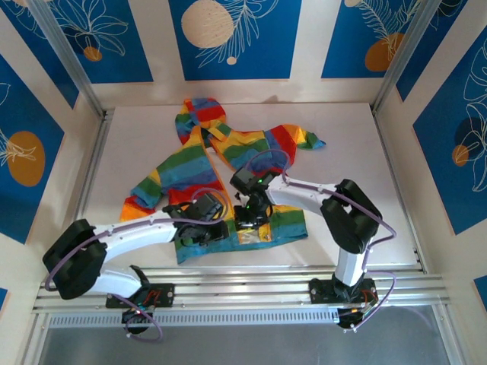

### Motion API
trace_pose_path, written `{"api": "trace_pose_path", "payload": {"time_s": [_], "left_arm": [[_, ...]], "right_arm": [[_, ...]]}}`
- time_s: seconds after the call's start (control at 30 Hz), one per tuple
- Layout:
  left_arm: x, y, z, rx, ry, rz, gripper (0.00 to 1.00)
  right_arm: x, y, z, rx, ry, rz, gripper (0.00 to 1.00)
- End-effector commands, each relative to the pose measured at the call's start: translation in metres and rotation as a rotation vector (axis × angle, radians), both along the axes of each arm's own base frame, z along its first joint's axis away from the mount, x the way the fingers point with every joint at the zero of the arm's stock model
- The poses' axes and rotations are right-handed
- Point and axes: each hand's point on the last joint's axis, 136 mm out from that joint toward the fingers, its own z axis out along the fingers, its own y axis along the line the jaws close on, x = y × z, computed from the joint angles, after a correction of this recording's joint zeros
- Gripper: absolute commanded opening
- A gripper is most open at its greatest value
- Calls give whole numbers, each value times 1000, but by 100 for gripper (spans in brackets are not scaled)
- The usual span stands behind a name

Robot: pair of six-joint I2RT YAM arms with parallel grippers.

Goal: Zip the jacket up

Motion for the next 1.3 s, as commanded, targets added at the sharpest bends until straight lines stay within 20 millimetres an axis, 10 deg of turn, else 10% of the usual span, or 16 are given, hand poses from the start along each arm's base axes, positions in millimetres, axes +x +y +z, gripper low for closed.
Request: {"api": "trace_pose_path", "payload": {"time_s": [0.0, 0.7, 1.27], "left_arm": [[-5, -2, -9, -27, 34, 5, 43], [-18, 3, -35, -35, 97, 26, 43], [-17, 9, -26, -16, 73, 13, 43]], "right_arm": [[-5, 10, -5, 24, 43, -38, 19], [-11, 15, -32, 2, 83, -22, 39], [0, 25, 6, 12, -3, 23, 10]]}}
